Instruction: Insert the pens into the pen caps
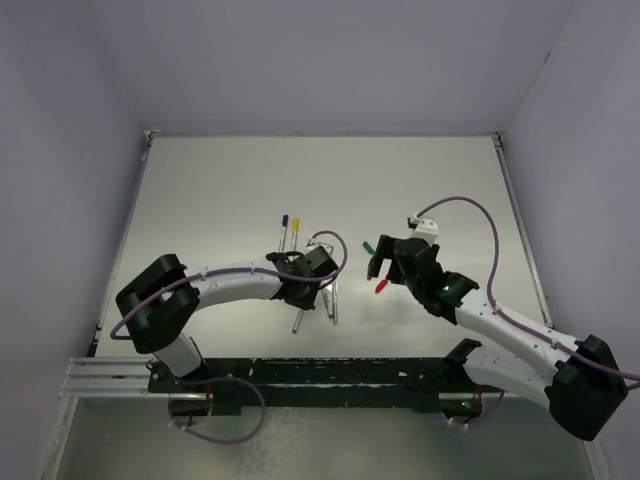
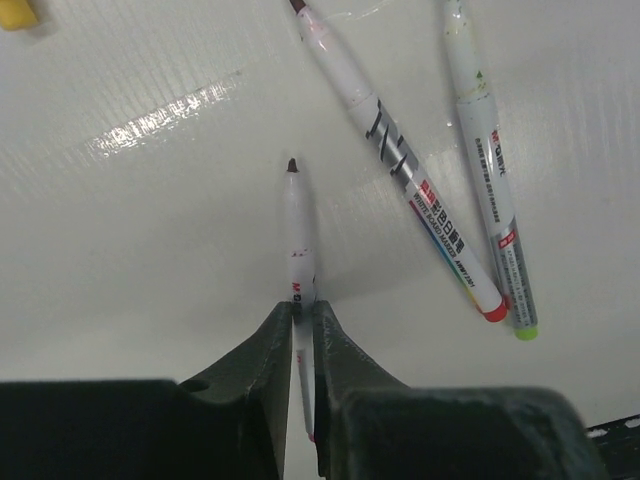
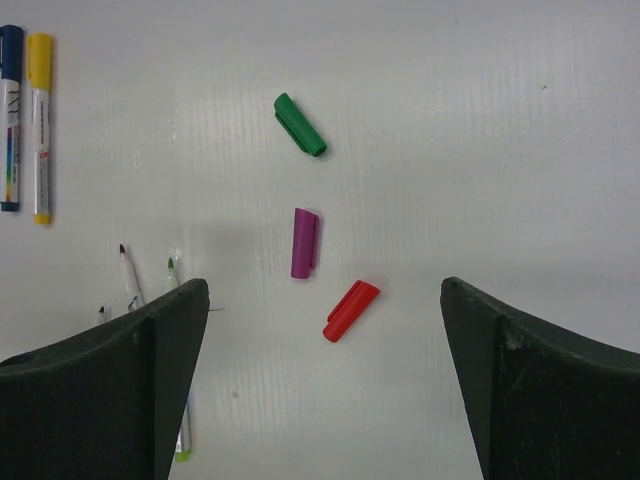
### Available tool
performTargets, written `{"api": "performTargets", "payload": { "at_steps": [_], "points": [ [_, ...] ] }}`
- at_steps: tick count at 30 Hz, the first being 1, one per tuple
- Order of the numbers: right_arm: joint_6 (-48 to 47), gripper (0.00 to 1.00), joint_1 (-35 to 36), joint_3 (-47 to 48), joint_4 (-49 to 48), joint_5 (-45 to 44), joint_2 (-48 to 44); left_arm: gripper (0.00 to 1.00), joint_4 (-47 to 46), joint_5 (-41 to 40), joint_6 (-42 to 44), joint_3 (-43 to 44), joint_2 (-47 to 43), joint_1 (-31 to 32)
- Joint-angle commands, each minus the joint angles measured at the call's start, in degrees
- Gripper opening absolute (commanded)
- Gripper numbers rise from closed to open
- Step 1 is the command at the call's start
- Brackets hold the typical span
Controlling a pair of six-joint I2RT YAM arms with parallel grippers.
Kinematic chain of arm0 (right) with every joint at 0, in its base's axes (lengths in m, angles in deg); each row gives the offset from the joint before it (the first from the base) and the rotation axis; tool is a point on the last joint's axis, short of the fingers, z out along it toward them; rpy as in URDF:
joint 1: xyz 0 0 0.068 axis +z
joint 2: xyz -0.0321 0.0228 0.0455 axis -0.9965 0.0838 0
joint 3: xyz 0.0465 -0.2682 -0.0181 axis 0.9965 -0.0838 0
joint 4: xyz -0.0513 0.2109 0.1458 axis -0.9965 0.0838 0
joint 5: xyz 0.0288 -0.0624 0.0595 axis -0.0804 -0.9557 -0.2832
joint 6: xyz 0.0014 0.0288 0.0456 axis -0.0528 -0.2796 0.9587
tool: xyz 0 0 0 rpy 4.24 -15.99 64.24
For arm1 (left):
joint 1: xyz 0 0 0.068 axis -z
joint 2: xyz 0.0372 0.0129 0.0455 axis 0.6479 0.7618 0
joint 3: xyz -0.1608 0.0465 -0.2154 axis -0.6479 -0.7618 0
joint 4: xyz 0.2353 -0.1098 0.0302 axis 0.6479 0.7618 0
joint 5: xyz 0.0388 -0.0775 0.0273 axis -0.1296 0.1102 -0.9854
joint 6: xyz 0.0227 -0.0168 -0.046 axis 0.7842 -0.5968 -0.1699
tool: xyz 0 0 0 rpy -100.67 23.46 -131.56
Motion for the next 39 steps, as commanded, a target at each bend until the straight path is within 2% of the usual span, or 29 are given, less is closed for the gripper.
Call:
{"api": "performTargets", "payload": {
  "at_steps": [1, 6, 9, 19, 26, 39],
  "points": [
    [0.80, 1.00, -0.17, 0.37, -0.66, -0.13, -0.02, 0.19, 1.61, 3.05, 2.05, 1.87, -0.47, 0.29],
    [0.96, 1.00, -0.18, 0.28, -0.56, 0.04, -0.06, 0.35, 2.81, 4.13, 1.91, 1.31, -0.91, 0.35],
    [1.08, 1.00, -0.20, 0.26, -0.82, 0.31, 0.18, 0.39, 2.89, 4.34, 1.65, 0.97, -1.45, 0.36],
    [1.40, 1.00, -0.21, 0.27, -1.12, 0.58, 0.64, 0.36, 3.23, 5.02, -0.18, -1.21, -0.67, 0.41],
    [1.76, 1.00, -0.19, -0.59, -1.88, 0.76, 0.79, 0.32, 5.62, 0.19, -3.19, -1.01, 2.77, 1.42],
    [1.77, 1.00, -0.19, -0.79, -1.04, 0.11, 0.30, 0.28, 3.22, 1.79, -3.77, -2.20, 9.02, 1.86]
  ]
}}
